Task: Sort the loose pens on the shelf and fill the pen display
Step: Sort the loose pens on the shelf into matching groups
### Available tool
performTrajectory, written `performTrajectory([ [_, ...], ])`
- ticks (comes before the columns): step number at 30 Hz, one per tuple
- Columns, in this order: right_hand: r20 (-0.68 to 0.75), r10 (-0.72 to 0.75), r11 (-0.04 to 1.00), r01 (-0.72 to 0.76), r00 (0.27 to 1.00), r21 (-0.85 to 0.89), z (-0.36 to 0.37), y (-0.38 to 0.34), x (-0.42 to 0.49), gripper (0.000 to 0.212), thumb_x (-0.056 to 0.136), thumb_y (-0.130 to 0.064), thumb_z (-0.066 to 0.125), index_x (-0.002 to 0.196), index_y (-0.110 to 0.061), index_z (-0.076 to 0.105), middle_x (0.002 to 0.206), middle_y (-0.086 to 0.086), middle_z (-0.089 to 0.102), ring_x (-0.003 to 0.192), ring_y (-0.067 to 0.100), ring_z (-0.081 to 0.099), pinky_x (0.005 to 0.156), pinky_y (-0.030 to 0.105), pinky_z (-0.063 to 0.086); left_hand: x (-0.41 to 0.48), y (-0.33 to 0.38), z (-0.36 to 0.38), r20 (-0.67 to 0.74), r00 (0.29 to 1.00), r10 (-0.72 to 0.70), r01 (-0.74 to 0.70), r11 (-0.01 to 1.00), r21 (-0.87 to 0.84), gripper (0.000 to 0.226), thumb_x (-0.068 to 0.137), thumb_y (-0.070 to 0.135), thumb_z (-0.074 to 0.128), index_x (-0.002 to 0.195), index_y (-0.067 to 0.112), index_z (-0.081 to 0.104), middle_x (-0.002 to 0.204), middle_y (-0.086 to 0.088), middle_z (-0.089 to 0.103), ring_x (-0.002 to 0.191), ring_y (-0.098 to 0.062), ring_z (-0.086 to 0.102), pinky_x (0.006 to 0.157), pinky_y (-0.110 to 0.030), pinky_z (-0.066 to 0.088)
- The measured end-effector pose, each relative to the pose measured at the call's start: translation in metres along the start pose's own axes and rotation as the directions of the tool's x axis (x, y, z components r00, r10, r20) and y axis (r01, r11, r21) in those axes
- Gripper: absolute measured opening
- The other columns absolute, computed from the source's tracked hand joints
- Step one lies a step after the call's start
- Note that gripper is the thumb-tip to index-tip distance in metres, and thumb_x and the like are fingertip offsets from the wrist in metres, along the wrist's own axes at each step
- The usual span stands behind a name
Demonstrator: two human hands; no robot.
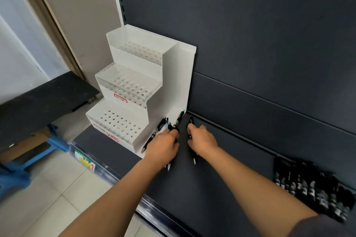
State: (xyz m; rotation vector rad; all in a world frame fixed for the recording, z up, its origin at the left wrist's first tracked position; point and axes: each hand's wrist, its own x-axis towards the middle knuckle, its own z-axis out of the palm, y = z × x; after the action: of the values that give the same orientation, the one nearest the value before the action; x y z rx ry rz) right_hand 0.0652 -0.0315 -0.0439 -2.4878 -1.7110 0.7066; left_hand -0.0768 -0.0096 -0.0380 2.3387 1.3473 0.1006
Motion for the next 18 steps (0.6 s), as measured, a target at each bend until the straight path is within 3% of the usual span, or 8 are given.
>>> performTrajectory([
  [5, 0.043, 0.080, 0.994, -0.084, 0.996, 0.077, -0.005, 0.023, -0.015, 0.052, 0.086, -0.027, 0.065, 0.128, -0.018, 0.036, 0.122, 0.013, 0.052, 0.108, 0.033, 0.057, 0.081, 0.038, 0.048, 0.007, 0.031, 0.014, 0.073, 0.996, 0.059, -0.059, 0.998, -0.003, 0.022, 0.092, 0.024, 0.048, 0.110, 0.013, 0.051, 0.113, -0.007, 0.053, 0.106, -0.028, 0.056, 0.080, -0.037, 0.047],
  [9, -0.026, 0.155, 0.966, -0.146, 0.988, 0.215, -0.004, 0.042, -0.026, 0.040, 0.092, -0.035, 0.057, 0.124, -0.017, 0.042, 0.120, 0.010, 0.059, 0.109, 0.031, 0.057, 0.081, 0.036, 0.046, 0.005, 0.048, 0.029, 0.125, 0.990, 0.072, -0.075, 0.997, 0.015, 0.025, 0.090, 0.028, 0.049, 0.108, 0.012, 0.052, 0.115, -0.009, 0.055, 0.109, -0.029, 0.056, 0.083, -0.036, 0.046],
  [13, -0.069, 0.172, 0.977, -0.161, 0.983, 0.140, -0.002, 0.052, -0.035, 0.028, 0.094, -0.023, 0.048, 0.120, -0.017, 0.042, 0.117, 0.014, 0.058, 0.105, 0.034, 0.058, 0.077, 0.037, 0.047, 0.001, 0.060, 0.039, 0.178, 0.982, 0.058, -0.066, 0.997, 0.045, 0.032, 0.089, 0.032, 0.052, 0.112, 0.011, 0.049, 0.116, -0.010, 0.052, 0.109, -0.030, 0.055, 0.084, -0.039, 0.047],
  [18, -0.048, 0.224, 0.967, -0.217, 0.973, 0.131, -0.006, 0.056, -0.046, 0.049, 0.088, -0.016, 0.054, 0.131, -0.019, 0.030, 0.111, 0.012, 0.061, 0.099, 0.033, 0.061, 0.068, 0.033, 0.046, 0.003, 0.068, 0.042, 0.180, 0.984, 0.000, -0.027, 0.989, 0.143, 0.031, 0.091, 0.019, 0.048, 0.118, 0.006, 0.044, 0.123, -0.015, 0.051, 0.112, -0.036, 0.055, 0.086, -0.040, 0.045],
])
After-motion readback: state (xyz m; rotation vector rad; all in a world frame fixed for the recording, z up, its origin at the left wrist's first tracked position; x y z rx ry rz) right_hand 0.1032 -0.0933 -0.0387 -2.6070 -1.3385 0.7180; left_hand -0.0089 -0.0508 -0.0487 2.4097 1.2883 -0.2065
